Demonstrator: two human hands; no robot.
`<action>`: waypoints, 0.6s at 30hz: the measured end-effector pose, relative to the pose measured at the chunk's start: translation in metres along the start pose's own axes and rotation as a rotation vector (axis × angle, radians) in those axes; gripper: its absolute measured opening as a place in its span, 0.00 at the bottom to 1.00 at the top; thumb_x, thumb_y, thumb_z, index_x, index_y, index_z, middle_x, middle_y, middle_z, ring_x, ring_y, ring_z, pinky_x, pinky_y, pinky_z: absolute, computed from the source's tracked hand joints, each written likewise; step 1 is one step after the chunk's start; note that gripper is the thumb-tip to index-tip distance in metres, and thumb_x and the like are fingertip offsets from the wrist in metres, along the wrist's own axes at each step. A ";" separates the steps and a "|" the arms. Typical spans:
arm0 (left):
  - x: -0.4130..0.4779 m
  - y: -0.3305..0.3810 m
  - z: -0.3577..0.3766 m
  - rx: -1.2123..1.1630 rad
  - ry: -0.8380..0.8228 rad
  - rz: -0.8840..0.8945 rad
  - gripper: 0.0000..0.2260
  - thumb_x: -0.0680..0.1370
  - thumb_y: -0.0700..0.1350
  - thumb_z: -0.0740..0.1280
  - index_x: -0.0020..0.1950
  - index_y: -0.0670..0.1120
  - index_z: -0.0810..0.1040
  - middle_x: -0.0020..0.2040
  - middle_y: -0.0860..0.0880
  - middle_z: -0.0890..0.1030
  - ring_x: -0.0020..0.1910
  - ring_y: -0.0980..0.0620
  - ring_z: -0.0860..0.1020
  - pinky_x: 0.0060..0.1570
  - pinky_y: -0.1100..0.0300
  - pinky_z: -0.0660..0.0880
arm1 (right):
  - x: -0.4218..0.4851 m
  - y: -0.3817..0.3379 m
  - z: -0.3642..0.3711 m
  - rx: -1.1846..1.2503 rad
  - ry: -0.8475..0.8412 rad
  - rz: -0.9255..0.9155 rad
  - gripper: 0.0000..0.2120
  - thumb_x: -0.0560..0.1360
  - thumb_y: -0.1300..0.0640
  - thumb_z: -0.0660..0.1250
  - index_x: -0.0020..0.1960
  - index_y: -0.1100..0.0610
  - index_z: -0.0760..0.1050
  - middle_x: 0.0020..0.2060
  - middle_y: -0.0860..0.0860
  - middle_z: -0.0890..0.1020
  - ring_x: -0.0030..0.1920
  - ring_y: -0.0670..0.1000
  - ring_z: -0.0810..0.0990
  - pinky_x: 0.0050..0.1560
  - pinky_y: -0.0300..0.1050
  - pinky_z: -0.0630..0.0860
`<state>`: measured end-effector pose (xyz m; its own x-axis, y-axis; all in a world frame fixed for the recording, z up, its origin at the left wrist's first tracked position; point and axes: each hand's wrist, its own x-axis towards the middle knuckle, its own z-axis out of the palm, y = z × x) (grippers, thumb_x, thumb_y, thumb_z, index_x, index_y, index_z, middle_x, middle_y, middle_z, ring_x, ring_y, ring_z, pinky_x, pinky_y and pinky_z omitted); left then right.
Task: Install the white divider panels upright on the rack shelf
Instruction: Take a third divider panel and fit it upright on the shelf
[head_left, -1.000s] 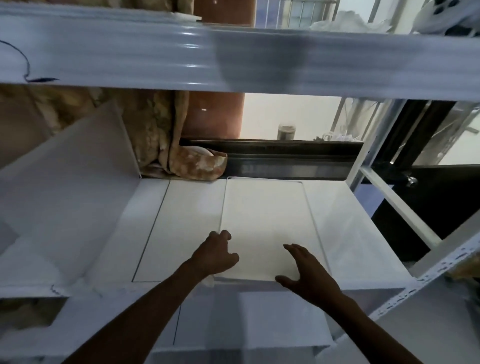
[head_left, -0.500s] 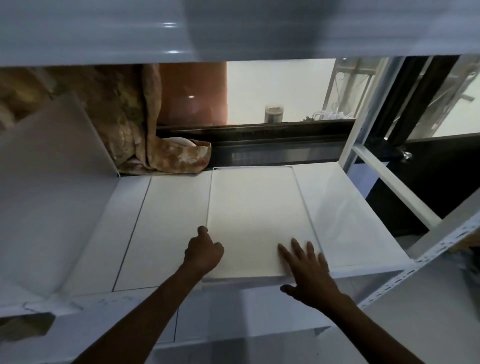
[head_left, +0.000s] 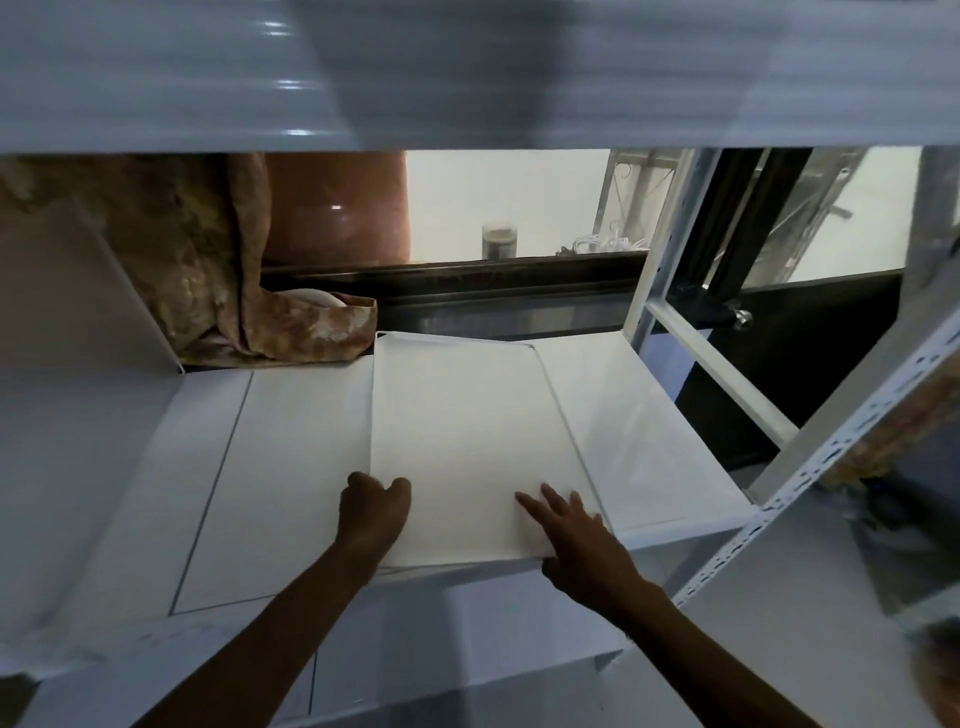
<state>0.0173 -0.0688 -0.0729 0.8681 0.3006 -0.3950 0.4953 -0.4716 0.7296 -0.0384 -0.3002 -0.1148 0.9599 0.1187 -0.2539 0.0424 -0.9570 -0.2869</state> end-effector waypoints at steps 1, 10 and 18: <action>-0.004 0.006 -0.002 0.007 0.018 0.030 0.23 0.78 0.46 0.63 0.68 0.34 0.65 0.65 0.36 0.72 0.61 0.37 0.74 0.60 0.49 0.74 | -0.001 -0.003 -0.003 0.009 0.001 -0.007 0.41 0.76 0.61 0.66 0.79 0.42 0.45 0.80 0.52 0.48 0.78 0.62 0.48 0.75 0.62 0.56; -0.023 0.034 -0.046 -0.109 0.024 0.219 0.31 0.68 0.51 0.67 0.69 0.42 0.67 0.55 0.43 0.79 0.48 0.42 0.82 0.55 0.46 0.79 | -0.009 -0.023 -0.014 0.077 -0.009 -0.070 0.44 0.75 0.58 0.69 0.78 0.41 0.44 0.80 0.52 0.50 0.77 0.59 0.57 0.72 0.53 0.66; -0.043 0.057 -0.073 -0.163 0.002 0.540 0.28 0.72 0.42 0.71 0.71 0.53 0.66 0.69 0.46 0.72 0.50 0.47 0.81 0.43 0.65 0.75 | -0.006 -0.045 -0.023 0.123 0.023 -0.142 0.47 0.75 0.53 0.71 0.79 0.43 0.41 0.79 0.54 0.54 0.76 0.56 0.60 0.74 0.51 0.63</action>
<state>0.0061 -0.0476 0.0266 0.9968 0.0537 0.0590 -0.0307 -0.4248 0.9048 -0.0393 -0.2639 -0.0791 0.9528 0.2427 -0.1824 0.1448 -0.8913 -0.4297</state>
